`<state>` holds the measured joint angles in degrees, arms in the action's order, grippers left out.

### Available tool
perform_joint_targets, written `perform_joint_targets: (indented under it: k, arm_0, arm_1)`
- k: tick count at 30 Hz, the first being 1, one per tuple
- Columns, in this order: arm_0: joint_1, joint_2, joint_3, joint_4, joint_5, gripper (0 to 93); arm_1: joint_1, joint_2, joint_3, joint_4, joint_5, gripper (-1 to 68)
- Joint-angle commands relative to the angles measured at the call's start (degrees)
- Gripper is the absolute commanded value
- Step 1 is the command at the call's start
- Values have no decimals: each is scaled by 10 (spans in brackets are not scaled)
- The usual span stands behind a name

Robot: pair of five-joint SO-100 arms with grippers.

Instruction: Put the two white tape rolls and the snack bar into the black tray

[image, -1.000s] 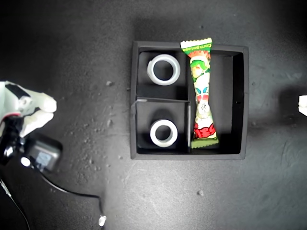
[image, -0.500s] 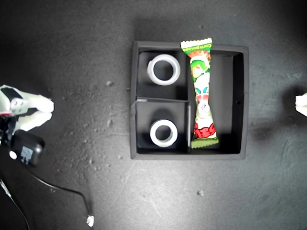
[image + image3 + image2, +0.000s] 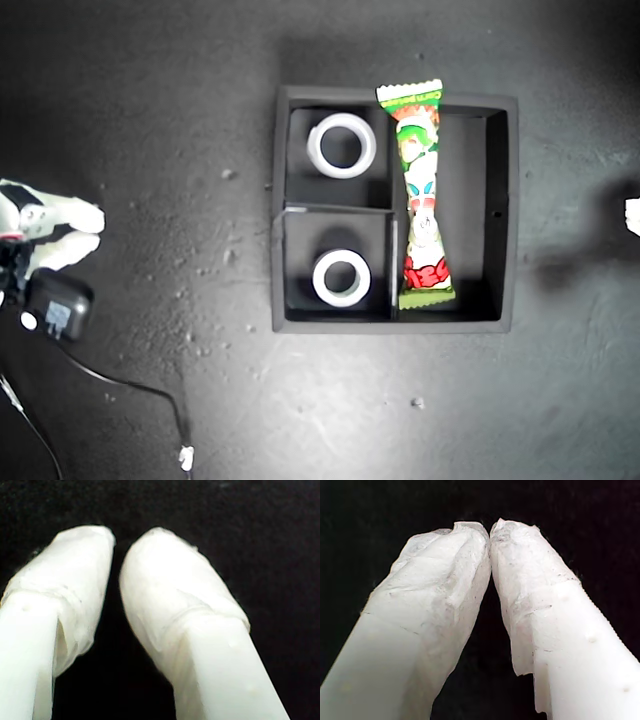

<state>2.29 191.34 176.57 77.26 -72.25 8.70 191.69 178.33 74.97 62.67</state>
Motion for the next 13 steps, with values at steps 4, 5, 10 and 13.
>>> perform_joint_targets:
  k: [4, 5, 10, 13]
  arm_0:
    - [-6, 27, 33, 25, -14, 18]
    - [-5, 27, 33, 25, -14, 18]
    - [-5, 27, 33, 25, -14, 18]
    - [-5, 27, 33, 25, -14, 18]
  arm_1:
    - [1, 3, 7, 18, -15, 0]
    - [0, 3, 7, 18, -15, 0]
    - [0, 3, 7, 18, -15, 0]
    - [0, 3, 7, 18, -15, 0]
